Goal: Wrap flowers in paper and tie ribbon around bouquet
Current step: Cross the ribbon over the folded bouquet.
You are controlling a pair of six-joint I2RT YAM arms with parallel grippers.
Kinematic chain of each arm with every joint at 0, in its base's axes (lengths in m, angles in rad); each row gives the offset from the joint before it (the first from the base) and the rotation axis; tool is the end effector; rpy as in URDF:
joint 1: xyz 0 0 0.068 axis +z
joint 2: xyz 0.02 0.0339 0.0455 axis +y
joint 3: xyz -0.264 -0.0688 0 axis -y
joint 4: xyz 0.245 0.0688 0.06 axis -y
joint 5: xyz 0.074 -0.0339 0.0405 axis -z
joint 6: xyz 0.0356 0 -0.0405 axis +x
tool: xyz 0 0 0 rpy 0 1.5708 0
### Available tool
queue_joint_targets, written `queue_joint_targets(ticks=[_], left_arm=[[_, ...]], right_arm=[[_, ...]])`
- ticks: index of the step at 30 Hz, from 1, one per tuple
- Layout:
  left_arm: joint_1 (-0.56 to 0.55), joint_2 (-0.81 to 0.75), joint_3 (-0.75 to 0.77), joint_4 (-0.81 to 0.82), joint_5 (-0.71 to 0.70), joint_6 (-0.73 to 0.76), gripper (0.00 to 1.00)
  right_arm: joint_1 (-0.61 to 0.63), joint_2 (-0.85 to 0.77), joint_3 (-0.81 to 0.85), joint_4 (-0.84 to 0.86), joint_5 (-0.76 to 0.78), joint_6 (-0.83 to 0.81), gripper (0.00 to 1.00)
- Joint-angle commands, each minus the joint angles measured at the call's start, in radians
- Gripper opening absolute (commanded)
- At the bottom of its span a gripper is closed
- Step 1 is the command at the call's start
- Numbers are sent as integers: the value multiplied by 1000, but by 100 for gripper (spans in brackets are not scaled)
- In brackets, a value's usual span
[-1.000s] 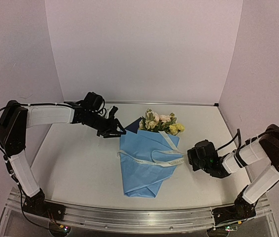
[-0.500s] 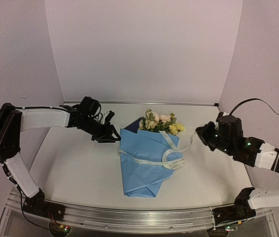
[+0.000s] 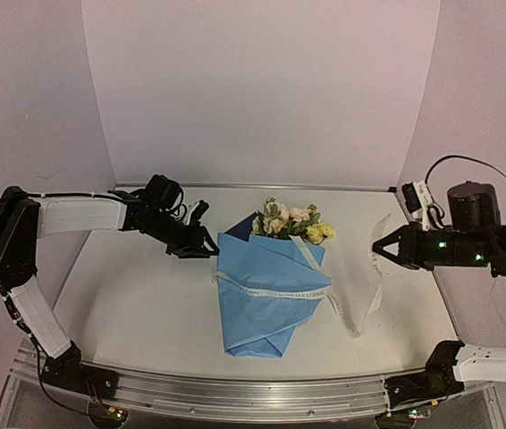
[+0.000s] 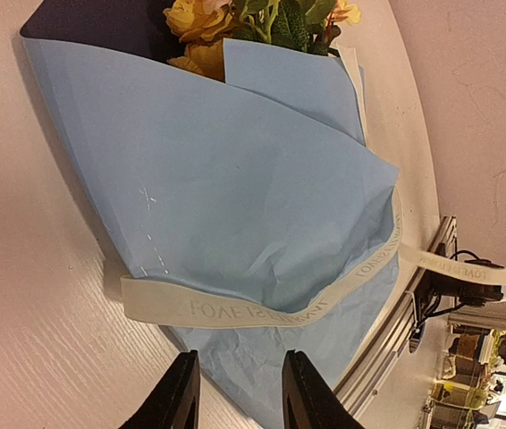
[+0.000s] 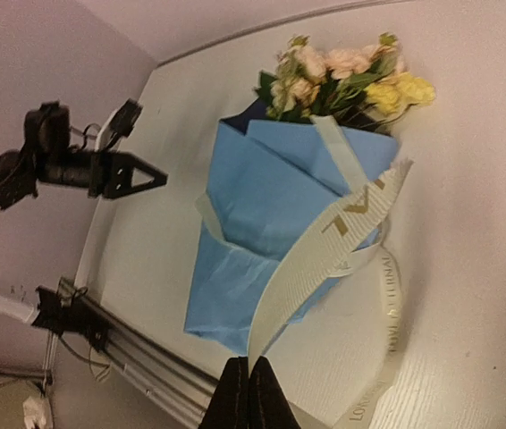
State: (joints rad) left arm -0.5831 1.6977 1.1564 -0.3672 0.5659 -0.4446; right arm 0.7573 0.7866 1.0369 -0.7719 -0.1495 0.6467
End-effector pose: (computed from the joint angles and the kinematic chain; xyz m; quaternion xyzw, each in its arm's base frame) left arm 0.2886 -0.2132 0.2185 0.1534 0.8996 -0.3834 0.1421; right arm 0.1059 0.1074 0.3648 -0.0851 0.8597 0.3719 0.3396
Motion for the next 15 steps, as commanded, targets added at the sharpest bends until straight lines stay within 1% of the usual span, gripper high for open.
queue_joint_targets(ticks=[1, 3, 6, 11, 15], left_arm=[[5, 5, 36, 23, 17, 16, 33], [4, 3, 27, 38, 22, 21, 33], [-3, -3, 14, 38, 18, 36, 33], [-52, -16, 0, 15, -61, 83, 33], [-74, -8, -38, 52, -31, 36, 33]], right_arm=[[91, 240, 205, -85, -175, -95, 0], [90, 355, 286, -80, -208, -101, 0], [71, 572, 444, -81, -301, -117, 0], [-4, 888, 642, -48, -530, -114, 0], [-40, 1099, 798, -44, -646, -101, 0]])
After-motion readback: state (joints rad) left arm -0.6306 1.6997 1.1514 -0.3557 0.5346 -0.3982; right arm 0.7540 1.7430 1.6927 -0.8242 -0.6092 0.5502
